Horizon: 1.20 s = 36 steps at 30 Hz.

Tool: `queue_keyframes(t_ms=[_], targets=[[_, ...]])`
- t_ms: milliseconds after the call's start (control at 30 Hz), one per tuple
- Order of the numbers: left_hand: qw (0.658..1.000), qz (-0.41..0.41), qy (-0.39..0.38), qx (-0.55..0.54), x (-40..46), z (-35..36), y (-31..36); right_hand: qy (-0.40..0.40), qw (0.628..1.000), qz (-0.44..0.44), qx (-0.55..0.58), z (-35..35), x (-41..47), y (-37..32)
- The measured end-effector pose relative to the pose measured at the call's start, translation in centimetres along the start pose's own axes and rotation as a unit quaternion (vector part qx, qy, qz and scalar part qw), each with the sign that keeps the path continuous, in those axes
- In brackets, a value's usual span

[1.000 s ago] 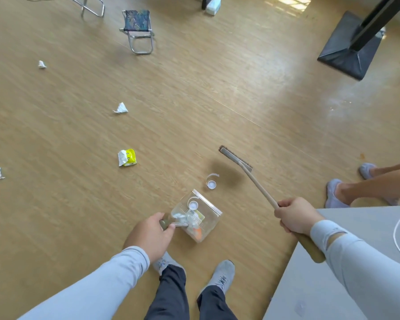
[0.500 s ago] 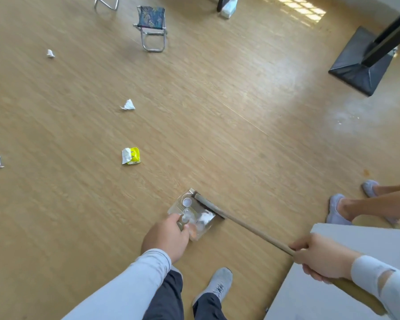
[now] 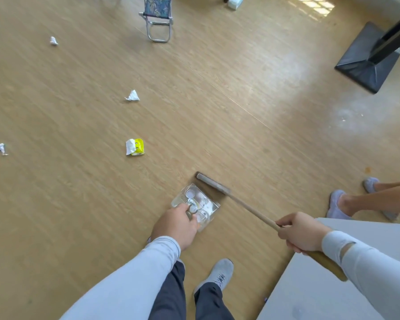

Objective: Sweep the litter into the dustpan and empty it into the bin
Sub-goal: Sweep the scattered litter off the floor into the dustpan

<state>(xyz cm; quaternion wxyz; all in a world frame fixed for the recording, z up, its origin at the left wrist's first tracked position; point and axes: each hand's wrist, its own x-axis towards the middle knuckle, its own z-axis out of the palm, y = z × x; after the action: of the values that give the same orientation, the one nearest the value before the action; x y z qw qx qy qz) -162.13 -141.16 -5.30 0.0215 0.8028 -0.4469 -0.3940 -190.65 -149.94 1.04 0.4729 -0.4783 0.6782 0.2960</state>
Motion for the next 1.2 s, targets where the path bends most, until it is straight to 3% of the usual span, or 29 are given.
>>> queue_keyframes(t_ms=[200, 500, 800, 1200], targets=[[0.999, -0.027, -0.011, -0.037, -2.2, -5.3, -3.6, 0.002, 0.999, -0.011, 0.041, -1.4, -5.7, -3.3], [0.987, -0.073, 0.049, -0.133, -4.3, -16.3, -13.0, 0.079, 0.995, -0.056, 0.005, -0.4, -7.9, -16.9], [0.962, -0.166, 0.109, -0.185, -1.7, -19.7, -18.9, 0.061, 0.992, -0.089, -0.060, -0.2, -6.9, -28.6], [0.925, -0.268, 0.140, -0.229, 4.8, -23.4, -19.6, 0.055, 0.976, -0.139, -0.156, -3.8, -1.6, -41.6]])
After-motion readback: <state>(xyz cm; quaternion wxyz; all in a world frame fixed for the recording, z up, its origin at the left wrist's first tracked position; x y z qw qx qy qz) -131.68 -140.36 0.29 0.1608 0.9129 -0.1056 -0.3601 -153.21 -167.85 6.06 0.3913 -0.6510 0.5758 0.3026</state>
